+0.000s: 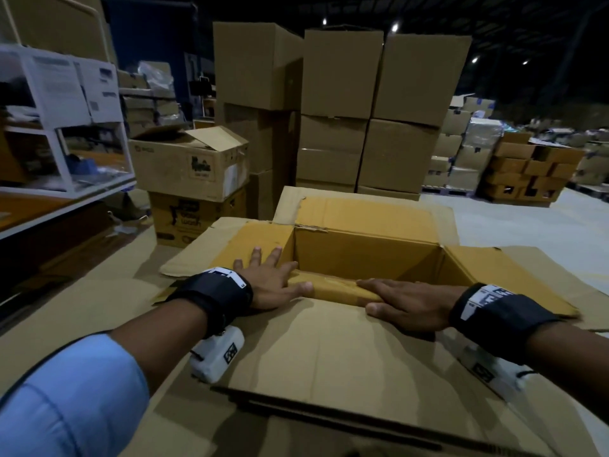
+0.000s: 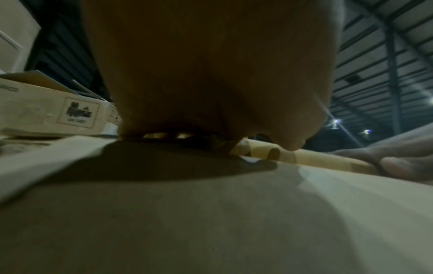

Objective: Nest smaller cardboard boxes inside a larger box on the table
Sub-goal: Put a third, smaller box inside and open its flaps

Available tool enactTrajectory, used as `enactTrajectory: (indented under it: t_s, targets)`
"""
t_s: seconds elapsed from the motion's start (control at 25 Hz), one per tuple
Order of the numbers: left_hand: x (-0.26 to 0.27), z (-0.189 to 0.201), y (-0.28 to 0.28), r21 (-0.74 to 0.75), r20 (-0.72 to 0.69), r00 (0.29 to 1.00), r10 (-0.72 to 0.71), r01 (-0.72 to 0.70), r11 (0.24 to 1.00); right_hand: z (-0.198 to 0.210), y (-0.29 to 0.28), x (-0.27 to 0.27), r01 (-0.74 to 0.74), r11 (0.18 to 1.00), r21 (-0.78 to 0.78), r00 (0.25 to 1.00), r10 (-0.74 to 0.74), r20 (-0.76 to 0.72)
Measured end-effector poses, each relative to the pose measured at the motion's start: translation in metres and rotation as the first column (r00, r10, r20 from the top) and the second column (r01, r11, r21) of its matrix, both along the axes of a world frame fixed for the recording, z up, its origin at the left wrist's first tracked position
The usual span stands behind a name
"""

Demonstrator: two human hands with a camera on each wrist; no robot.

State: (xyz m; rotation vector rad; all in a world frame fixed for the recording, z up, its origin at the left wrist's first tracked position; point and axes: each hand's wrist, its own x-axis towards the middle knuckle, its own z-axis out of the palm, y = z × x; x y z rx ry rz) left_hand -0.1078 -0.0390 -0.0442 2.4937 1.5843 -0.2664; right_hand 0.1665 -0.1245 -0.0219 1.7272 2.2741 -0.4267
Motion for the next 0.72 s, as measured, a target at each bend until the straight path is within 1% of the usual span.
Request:
enactTrajectory:
  t_s: [0.12,0.2,0.24,0.32,0.4,0.48,0.64,0.72]
  targets:
    - [-0.002,-0.005,0.0,0.02,0.011,0.999,-0.031,0.031,0.999,0.003,0.0,-0.002,0.032,0.999,-0.027,0.998,-0.034,-0.058]
    - [-0.004,-0.008,0.001,0.052,0.025,0.998,-0.06,0.059,0.997,0.008,0.005,-0.005,0.1,0.993,-0.06,0.988,-0.106,-0.108]
    - [-0.005,-0.01,0.002,0.068,0.036,0.997,-0.074,0.071,0.995,0.01,0.009,-0.007,0.149,0.985,-0.081,0.982,-0.157,-0.107]
    - [-0.007,-0.013,0.004,0.105,0.061,0.993,-0.099,0.092,0.99,0.012,0.018,-0.009,0.264,0.957,-0.124,0.959,-0.274,-0.073]
    - [-0.008,-0.018,0.004,0.138,0.083,0.99,-0.116,0.103,0.985,0.012,0.028,-0.009,0.384,0.905,-0.185,0.914,-0.4,-0.059]
    - [-0.009,-0.024,0.004,0.16,0.099,0.987,-0.125,0.108,0.981,0.008,0.037,-0.006,0.453,0.862,-0.227,0.877,-0.476,-0.059]
    - [-0.011,-0.029,0.006,0.183,0.109,0.984,-0.139,0.118,0.976,0.003,0.05,0.0,0.476,0.844,-0.246,0.874,-0.485,0.026]
    - [-0.01,-0.028,0.007,0.174,0.111,0.983,-0.145,0.125,0.977,0.002,0.052,0.001,0.48,0.842,-0.246,0.872,-0.488,0.03]
